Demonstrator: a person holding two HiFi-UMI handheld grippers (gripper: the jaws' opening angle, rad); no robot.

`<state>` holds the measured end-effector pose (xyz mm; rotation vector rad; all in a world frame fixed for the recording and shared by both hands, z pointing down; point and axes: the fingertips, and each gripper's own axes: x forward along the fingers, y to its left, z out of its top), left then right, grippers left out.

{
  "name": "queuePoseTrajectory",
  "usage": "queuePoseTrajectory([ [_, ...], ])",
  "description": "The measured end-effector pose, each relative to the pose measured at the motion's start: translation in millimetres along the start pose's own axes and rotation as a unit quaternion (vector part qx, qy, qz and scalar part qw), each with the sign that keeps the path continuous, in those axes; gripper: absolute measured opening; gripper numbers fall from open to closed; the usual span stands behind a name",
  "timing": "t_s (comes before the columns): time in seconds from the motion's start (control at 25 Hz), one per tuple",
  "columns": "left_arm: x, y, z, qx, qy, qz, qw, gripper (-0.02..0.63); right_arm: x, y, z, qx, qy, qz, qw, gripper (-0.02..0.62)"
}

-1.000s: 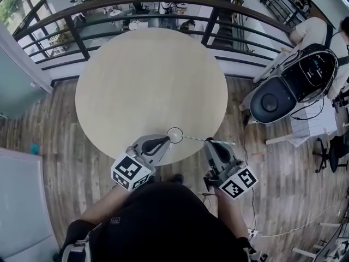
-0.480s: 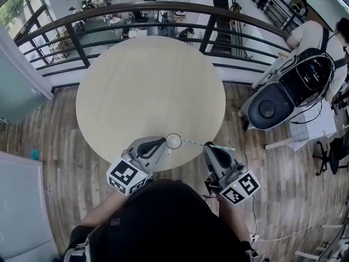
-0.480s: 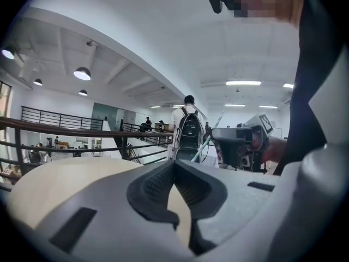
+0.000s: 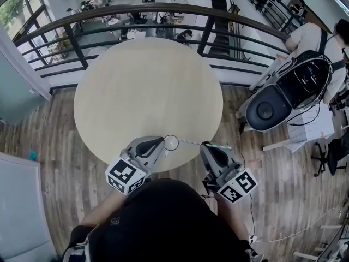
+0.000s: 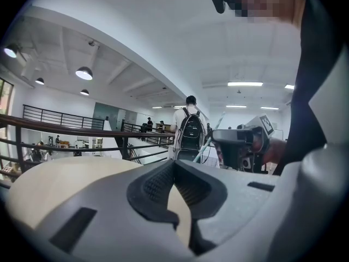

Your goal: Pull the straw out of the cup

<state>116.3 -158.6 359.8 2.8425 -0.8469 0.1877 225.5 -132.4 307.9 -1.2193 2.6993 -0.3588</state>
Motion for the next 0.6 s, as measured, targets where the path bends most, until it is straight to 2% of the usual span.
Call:
queuePoseTrajectory([
  [0.6, 7.6, -3.5, -4.9, -0.002, 0.006, -0.007, 0.9999, 0.008, -4.9, -3.6, -1.4, 0.008, -0.004, -0.002, 1.000, 0.038],
])
